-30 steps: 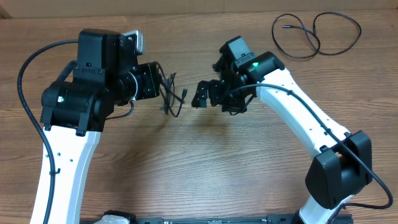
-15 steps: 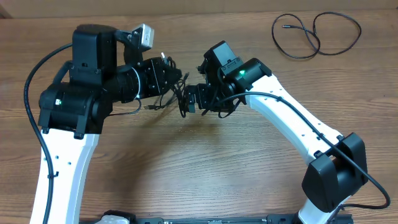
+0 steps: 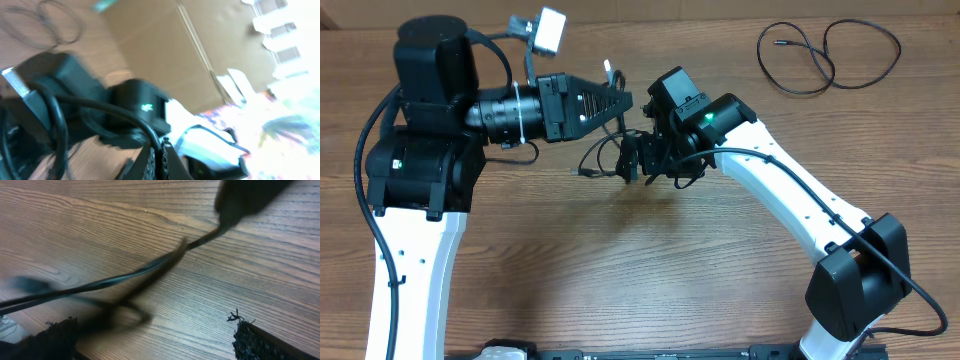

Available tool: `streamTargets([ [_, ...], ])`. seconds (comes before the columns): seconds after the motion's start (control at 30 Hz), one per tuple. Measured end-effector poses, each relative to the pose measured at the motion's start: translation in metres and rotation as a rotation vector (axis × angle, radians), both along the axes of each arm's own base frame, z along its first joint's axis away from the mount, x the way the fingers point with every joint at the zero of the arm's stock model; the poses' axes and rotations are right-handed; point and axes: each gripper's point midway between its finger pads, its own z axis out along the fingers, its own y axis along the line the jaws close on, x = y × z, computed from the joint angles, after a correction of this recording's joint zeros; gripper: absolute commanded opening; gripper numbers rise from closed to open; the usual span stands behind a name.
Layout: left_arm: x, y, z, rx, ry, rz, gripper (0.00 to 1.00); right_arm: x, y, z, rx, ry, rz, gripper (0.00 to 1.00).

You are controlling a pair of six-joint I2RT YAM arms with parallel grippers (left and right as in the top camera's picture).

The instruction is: Untangle cables

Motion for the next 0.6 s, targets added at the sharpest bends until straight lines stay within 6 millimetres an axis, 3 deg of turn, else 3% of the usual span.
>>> streamTargets([
  [0.23,-0.023,-0.006,0.044,-0.107,-0.136,-0.174,0.04,0.000,0.000,0.000,-0.003,-0.001,-0.001,1.00],
  [0.4,-0.037,-0.006,0.053,-0.131,-0.083,-0.233,0.04,0.000,0.000,0.000,-0.003,-0.001,-0.001,1.00],
  [0.6,-0.038,0.001,0.059,-0.140,-0.063,-0.238,0.04,0.000,0.000,0.000,-0.003,-0.001,-0.001,1.00],
])
